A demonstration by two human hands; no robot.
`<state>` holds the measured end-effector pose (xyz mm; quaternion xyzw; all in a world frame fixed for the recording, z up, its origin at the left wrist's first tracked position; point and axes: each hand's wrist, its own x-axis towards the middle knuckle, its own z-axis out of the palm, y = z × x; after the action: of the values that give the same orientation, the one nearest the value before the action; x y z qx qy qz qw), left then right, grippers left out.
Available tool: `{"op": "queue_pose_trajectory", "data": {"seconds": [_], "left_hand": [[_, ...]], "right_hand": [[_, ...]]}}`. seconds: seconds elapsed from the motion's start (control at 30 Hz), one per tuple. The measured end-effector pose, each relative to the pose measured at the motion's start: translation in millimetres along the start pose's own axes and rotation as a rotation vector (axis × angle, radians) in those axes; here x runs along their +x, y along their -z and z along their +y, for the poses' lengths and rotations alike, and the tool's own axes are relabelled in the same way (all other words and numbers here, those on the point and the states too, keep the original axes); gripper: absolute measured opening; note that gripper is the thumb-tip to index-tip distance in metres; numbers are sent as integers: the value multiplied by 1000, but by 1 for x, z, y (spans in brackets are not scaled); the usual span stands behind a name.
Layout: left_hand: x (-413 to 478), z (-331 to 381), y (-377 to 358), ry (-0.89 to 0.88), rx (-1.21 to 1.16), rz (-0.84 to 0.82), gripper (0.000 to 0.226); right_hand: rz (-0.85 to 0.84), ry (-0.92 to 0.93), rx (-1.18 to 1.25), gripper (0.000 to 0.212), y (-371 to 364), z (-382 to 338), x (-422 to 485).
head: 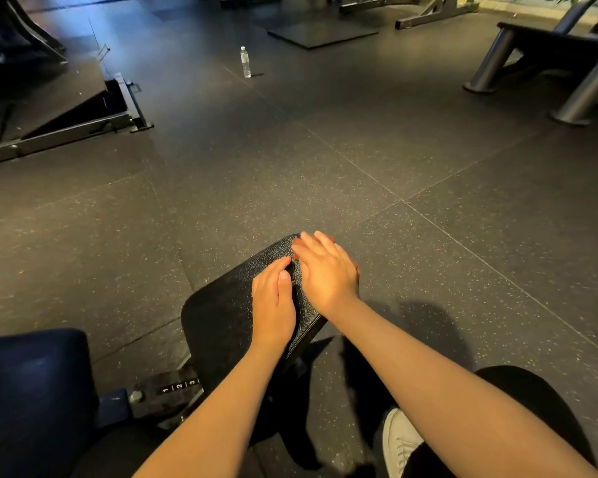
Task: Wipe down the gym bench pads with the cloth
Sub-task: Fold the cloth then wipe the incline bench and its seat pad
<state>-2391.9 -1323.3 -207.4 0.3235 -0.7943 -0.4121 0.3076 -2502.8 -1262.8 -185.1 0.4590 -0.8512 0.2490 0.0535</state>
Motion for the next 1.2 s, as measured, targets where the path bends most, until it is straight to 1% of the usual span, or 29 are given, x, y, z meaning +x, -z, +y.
{"op": "queue_pose_trajectory", "data": {"seconds": [0.07, 0.13, 0.2, 0.27, 0.37, 0.4, 0.47, 0.53, 0.57, 0.63, 0.7, 0.77, 0.83, 0.93, 0.97, 1.0, 1.07, 1.13, 1.2], "left_hand": [[-9, -3, 5, 3, -54, -6, 47], [-25, -7, 7, 63, -99, 14, 47], [-39, -11, 7, 98, -77, 59, 46], [-43, -15, 9, 84, -40, 97, 44], [-48, -19, 13, 76, -3, 89, 45], [-52, -20, 14, 79, 24, 72, 46], [-61, -20, 16, 79, 61, 45, 44], [-68, -19, 19, 87, 35, 24, 39], [-70, -20, 21, 98, 14, 18, 39], [-72, -25, 27, 128, -2, 31, 40], [-73, -30, 32, 152, 18, 57, 40], [-73, -32, 33, 150, 51, 59, 40], [-74, -33, 33, 139, 92, 39, 40], [-75, -35, 35, 107, 148, 5, 41], [-74, -36, 36, 90, 168, -6, 41], [-73, -39, 38, 76, 195, -14, 43], [-67, -45, 41, 74, 257, -16, 50], [-56, -50, 46, 121, 300, -8, 56], [-48, -53, 50, 165, 356, -20, 49]], "right_hand": [[98, 101, -47, 29, -2, -1, -21], [152, 210, -41, 31, -7, -3, -46], [110, 250, -9, 33, -10, -16, -68], [87, 276, 2, 35, -14, -24, -76], [68, 344, -45, 34, -11, -10, -69], [75, 325, -66, 35, -8, -3, -63], [60, 210, -78, 37, 0, -1, -56], [27, 139, -101, 40, 0, -12, -58], [18, 153, -107, 41, -3, -18, -64], [-5, 254, -77, 41, -14, -27, -83], [-72, 347, -78, 41, -21, -32, -101], [-110, 372, -119, 42, -19, -33, -96], [-109, 314, -188, 44, -8, -33, -74], [-153, 127, -249, 50, 6, -31, -44], [-151, 100, -253, 49, 3, -33, -41], [-158, 107, -244, 49, -1, -38, -45], [-179, 202, -209, 48, -15, -45, -61], [-193, 292, -134, 43, -15, -49, -71], [-185, 299, -92, 33, -4, -44, -57]]}}
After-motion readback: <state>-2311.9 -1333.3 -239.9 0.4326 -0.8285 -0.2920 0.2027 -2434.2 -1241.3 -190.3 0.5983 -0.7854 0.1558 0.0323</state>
